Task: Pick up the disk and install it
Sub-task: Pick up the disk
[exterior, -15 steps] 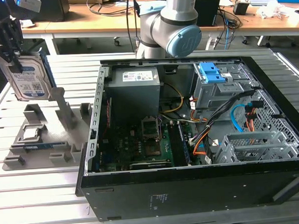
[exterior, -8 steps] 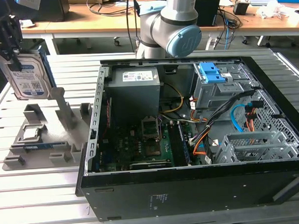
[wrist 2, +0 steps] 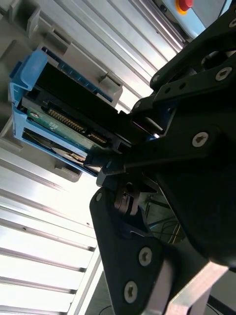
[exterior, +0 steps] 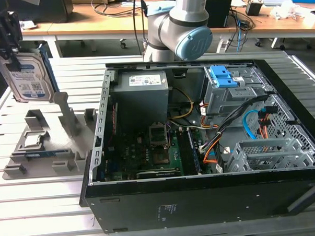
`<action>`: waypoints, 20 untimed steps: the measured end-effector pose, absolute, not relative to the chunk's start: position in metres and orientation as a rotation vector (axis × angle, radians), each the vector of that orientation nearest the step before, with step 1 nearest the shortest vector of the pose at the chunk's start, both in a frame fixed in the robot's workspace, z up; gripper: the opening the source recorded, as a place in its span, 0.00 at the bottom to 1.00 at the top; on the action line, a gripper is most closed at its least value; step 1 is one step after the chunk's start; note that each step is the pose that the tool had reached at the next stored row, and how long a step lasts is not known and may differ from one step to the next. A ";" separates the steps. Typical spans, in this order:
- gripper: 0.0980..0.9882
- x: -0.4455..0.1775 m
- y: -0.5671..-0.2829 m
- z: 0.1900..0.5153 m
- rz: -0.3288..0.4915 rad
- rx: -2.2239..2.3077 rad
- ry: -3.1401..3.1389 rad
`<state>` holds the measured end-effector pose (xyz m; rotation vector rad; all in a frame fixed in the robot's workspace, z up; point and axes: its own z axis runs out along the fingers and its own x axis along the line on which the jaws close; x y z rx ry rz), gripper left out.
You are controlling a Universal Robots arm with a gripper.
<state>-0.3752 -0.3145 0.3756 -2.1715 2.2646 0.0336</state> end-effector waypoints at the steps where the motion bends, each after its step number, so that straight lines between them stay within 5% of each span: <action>1: 0.30 -0.375 -0.315 0.377 0.034 -2.171 2.265; 20: 0.30 -0.375 -0.314 0.401 0.034 -2.171 2.265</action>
